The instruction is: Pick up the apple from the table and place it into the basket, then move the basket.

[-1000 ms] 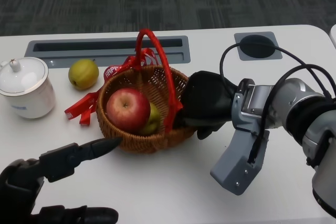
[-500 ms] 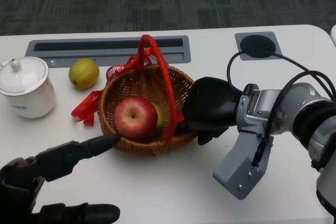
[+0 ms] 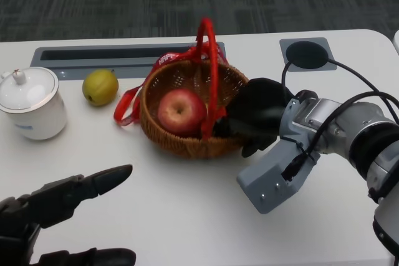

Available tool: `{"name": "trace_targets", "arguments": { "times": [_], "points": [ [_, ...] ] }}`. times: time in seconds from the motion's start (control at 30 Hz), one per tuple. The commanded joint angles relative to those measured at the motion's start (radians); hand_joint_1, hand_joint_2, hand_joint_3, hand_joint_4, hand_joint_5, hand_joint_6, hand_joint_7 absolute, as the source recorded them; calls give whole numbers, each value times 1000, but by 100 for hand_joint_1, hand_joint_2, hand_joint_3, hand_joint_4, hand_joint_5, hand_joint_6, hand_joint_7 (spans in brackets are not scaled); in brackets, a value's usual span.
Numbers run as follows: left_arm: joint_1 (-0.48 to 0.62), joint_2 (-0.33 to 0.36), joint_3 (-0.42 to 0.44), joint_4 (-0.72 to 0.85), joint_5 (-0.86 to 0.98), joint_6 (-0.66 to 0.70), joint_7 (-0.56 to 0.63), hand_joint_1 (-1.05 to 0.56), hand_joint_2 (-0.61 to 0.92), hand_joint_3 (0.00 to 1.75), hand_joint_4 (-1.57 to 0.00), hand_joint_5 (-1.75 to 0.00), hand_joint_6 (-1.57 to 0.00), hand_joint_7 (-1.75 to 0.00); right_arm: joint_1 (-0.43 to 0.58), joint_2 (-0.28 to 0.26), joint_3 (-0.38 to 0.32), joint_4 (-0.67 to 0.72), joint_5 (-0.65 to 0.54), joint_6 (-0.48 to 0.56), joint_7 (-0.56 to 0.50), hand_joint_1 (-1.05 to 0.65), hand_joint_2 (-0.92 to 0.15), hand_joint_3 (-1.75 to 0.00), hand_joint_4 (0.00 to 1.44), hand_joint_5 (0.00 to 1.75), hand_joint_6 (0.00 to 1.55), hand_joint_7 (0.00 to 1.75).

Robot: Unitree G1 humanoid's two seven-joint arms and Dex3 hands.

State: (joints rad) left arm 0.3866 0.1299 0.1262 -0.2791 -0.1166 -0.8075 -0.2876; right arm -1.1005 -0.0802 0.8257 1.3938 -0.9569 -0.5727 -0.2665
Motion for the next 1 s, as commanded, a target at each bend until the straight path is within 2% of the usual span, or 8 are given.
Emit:
{"name": "trace_targets", "arguments": {
  "times": [0.03,0.27,0.5,0.8,1.0],
  "points": [
    [41,-2,7,-26,-5,-41,16,-43,70,0,-91,-2,-82,-1,10,-20,-39,13,30,83,42,-21,-92,-1,112,2,101,0],
    [199,-12,-10,-103,-29,-82,15,-44,71,0,-90,-2,-83,-1,7,-29,-120,17,77,230,114,-24,-90,0,109,0,100,1],
    [367,14,-43,-175,-108,-99,-4,-36,67,0,-91,-1,-83,-1,18,-66,-181,17,104,302,105,-23,-88,0,105,0,103,1],
    [442,75,-43,-176,-186,-88,-39,-40,67,0,-88,0,-81,0,29,-144,-283,16,164,380,120,-23,-89,-1,111,3,99,0],
    [483,80,-28,-202,-180,-95,-39,-41,69,0,-89,0,-81,0,40,-181,-338,17,190,438,144,-30,-92,-6,103,0,95,0]
  ]
}}
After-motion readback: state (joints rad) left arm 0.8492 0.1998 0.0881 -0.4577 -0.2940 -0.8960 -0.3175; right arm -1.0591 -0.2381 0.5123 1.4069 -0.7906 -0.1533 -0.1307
